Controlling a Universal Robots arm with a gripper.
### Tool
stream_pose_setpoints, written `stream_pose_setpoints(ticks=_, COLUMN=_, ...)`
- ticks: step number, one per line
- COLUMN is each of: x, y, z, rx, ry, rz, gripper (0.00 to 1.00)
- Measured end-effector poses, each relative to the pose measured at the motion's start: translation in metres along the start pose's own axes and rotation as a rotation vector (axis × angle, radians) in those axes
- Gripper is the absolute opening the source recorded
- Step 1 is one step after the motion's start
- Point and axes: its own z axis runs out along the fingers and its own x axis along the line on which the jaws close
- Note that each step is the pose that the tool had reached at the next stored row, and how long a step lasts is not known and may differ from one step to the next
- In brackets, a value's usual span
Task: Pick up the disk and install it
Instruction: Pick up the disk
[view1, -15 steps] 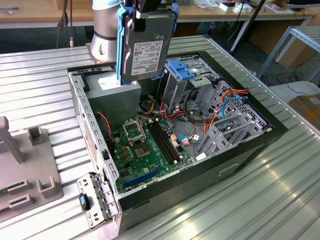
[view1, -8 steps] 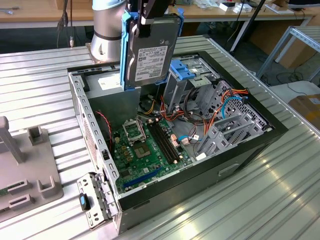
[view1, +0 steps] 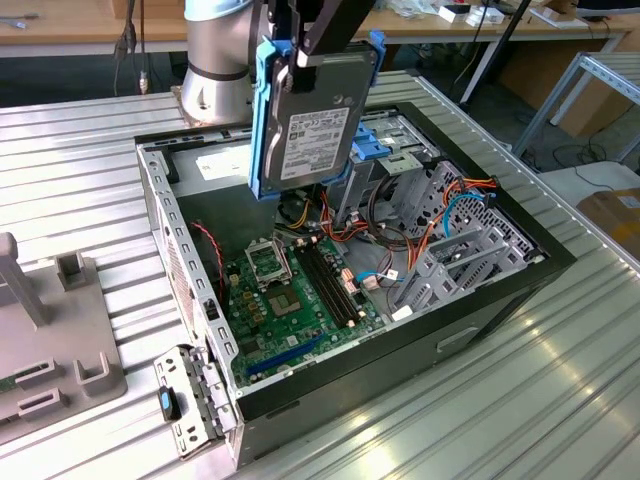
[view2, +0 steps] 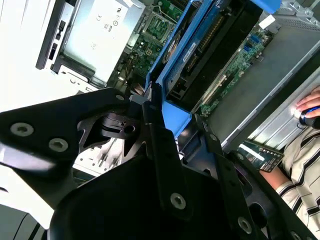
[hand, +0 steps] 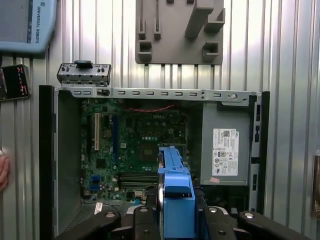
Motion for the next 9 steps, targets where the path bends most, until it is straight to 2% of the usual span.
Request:
stream_pose_setpoints(ticks=5, x=0.0221, y=0.0002, z=0.0003, rx=0.0, ry=0.0, rz=0.0, gripper=0.37)
stream_pose_setpoints(ticks=9, x=0.0323, y=0.0003, z=0.0005, rx=0.0001, ry=-0.0001, rz=0.0, gripper=0.37)
